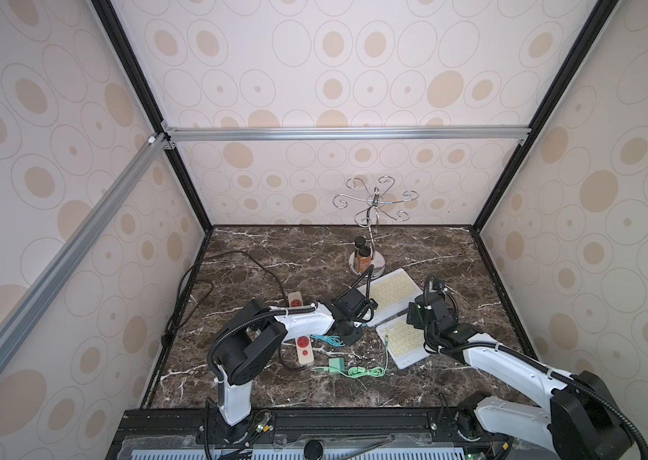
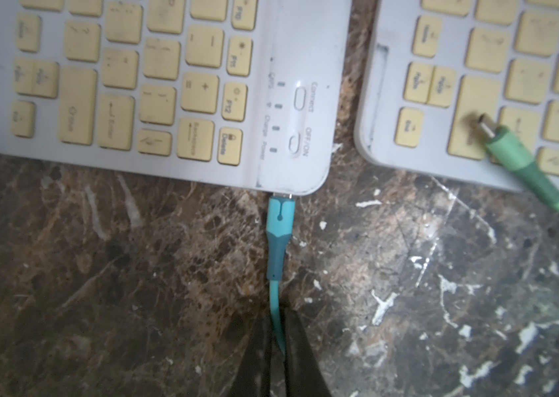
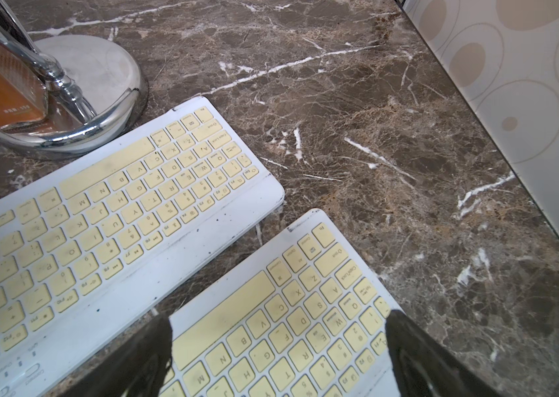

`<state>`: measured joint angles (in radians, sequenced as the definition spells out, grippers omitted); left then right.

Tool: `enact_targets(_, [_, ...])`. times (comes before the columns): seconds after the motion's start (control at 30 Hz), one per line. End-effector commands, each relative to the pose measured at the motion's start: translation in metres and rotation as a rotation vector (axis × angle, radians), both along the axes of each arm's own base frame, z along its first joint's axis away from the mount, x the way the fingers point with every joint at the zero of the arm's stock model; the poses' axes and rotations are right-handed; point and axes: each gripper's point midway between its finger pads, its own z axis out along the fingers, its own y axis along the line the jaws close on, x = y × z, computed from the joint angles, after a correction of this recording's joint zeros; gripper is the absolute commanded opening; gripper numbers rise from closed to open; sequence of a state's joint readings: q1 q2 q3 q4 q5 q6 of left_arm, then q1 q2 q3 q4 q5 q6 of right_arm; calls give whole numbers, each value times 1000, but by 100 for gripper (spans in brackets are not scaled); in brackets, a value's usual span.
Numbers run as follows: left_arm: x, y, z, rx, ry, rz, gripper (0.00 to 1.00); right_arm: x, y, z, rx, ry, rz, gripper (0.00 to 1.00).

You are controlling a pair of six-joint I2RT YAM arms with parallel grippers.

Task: Unplug the wireless keyboard
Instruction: Pick up the power cord at the center of the board.

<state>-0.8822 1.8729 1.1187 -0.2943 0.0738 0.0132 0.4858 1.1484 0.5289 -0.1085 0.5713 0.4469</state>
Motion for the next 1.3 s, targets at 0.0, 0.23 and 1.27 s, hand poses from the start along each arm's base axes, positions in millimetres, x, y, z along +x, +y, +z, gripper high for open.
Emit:
enact_targets(0.0, [-21,18,-31,121,97,-29,5,2,1,5,-2,-2,4,97])
enact_targets(0.23, [-8,3,-8,67,31,-53,0,1,0,6,2,-11,2,97])
enact_targets(1.27, [-7,0,65,-106,-128,-57,0,-25,75,5,632,-7,154,94])
